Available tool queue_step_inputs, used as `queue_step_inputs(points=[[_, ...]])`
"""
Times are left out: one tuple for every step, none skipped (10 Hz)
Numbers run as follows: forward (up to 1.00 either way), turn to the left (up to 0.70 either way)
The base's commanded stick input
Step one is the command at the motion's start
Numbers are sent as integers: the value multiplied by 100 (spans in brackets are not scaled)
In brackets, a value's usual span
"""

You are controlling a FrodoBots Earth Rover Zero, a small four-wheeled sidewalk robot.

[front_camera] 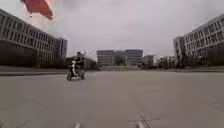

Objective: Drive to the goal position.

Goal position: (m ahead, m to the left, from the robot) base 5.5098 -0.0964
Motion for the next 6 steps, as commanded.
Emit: queue_step_inputs(points=[[85,0],[85,0],[85,0],[85,0],[85,0],[85,-7]])
